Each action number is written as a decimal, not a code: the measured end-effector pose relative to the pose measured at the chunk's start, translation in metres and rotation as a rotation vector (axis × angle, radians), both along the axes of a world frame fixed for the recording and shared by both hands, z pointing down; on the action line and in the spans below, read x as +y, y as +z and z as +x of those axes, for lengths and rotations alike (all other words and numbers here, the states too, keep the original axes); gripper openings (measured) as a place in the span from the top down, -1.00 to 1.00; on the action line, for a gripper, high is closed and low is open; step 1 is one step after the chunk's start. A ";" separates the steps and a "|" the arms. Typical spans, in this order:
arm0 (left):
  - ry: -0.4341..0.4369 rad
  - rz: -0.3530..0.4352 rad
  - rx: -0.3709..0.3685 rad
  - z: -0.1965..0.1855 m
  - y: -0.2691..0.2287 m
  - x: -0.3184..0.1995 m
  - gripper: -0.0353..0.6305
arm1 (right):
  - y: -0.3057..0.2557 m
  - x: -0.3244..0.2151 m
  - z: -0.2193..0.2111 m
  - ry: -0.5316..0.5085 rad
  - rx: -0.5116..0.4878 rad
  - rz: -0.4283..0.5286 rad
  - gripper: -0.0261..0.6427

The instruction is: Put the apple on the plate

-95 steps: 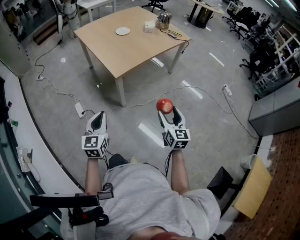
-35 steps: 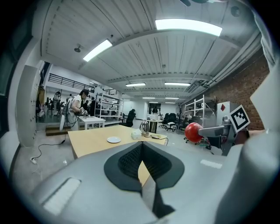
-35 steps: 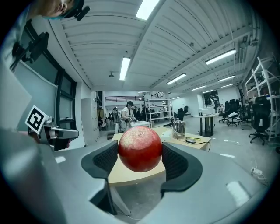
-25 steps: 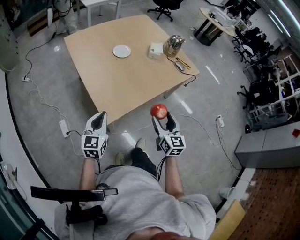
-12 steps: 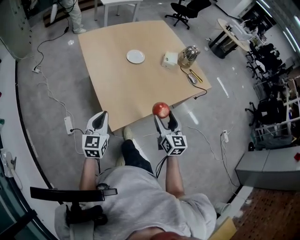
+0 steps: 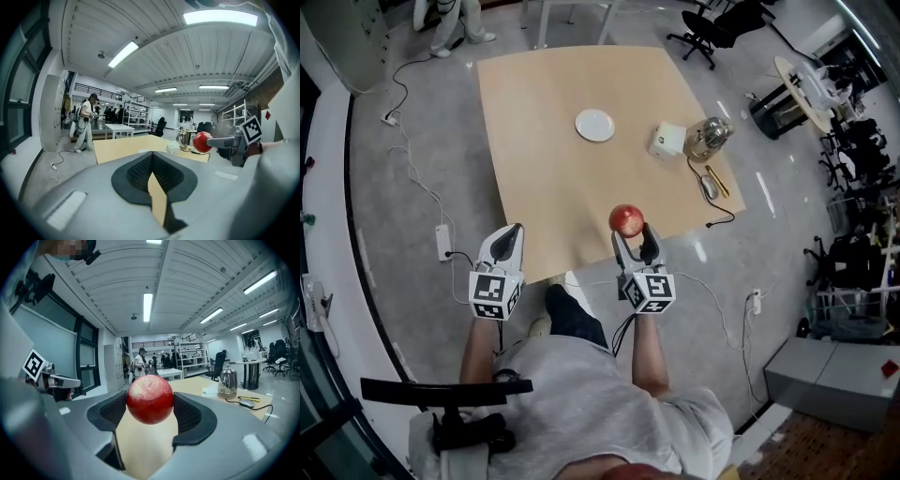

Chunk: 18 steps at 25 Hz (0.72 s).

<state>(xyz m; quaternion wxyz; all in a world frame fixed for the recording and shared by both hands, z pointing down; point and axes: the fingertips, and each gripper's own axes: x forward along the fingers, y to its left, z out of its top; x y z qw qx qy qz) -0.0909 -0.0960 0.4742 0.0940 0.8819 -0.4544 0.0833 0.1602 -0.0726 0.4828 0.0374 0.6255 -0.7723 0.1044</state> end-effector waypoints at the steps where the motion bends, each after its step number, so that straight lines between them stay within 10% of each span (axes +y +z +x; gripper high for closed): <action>1: -0.005 -0.005 -0.001 0.001 0.002 -0.006 0.83 | 0.004 -0.008 0.000 -0.008 -0.001 -0.002 -0.04; 18: -0.038 -0.102 -0.046 0.022 0.045 -0.069 0.83 | 0.052 -0.120 0.012 -0.081 0.008 -0.032 -0.04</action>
